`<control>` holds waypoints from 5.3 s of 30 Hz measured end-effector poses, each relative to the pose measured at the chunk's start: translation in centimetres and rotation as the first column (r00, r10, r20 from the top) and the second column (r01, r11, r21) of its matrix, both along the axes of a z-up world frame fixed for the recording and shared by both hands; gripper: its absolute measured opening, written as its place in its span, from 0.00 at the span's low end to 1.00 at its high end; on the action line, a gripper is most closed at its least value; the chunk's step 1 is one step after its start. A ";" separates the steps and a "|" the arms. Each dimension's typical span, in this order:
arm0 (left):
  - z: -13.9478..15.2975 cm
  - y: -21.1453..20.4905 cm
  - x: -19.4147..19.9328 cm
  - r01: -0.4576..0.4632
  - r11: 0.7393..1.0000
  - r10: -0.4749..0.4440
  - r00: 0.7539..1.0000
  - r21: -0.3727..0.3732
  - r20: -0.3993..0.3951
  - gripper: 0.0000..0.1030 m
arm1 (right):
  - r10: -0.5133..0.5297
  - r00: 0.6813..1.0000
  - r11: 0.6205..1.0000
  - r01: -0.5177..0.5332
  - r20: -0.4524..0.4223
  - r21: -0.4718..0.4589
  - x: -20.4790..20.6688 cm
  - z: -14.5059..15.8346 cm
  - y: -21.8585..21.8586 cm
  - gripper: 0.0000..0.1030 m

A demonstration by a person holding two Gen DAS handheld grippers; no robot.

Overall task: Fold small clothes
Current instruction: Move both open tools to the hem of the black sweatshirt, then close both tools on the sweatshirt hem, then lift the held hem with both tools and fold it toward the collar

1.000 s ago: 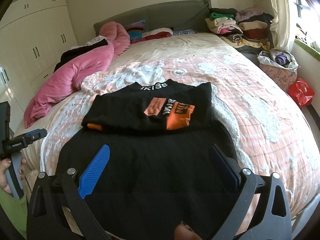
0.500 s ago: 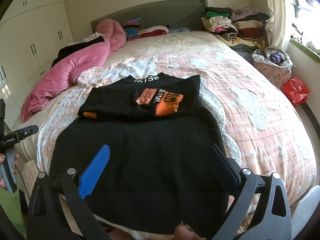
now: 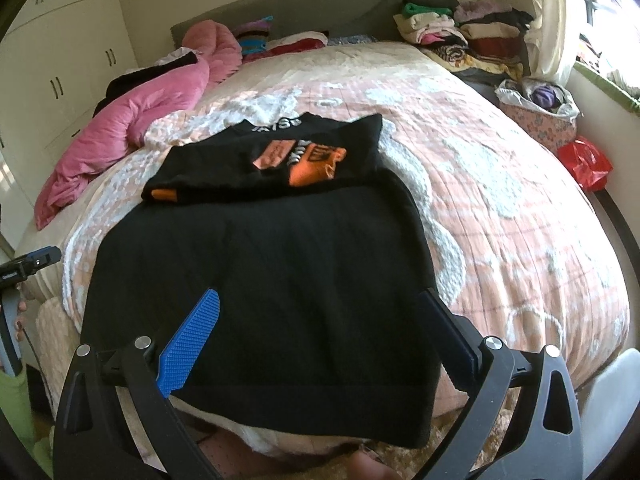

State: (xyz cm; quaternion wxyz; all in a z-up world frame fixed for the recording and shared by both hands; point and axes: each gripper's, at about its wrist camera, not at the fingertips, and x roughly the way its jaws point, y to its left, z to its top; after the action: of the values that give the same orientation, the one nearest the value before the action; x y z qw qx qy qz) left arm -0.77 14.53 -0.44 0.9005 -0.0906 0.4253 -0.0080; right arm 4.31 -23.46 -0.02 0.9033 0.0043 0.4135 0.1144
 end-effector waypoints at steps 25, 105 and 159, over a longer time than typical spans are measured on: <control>-4.0 -1.9 -2.9 0.094 0.990 -0.105 0.989 -0.106 -0.105 0.69 | -0.068 0.994 0.997 0.066 -0.091 -0.026 -2.1 -3.2 -3.8 0.96; -8.0 -2.0 -2.4 0.095 0.912 -0.179 0.967 -0.399 -0.179 0.02 | -0.012 0.996 0.970 -0.011 0.092 0.241 1.0 2.8 -6.1 0.07; 7.0 4.7 15.6 0.049 0.941 0.014 0.983 -0.336 0.183 0.01 | -0.083 0.987 0.986 0.062 0.135 0.154 17.2 7.8 -2.8 0.07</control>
State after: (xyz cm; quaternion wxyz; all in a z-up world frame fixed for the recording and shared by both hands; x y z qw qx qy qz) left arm 14.85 19.27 6.54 0.9065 -0.2391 0.3341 -0.0974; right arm 21.54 -26.25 7.76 0.9310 0.0790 0.3383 0.1121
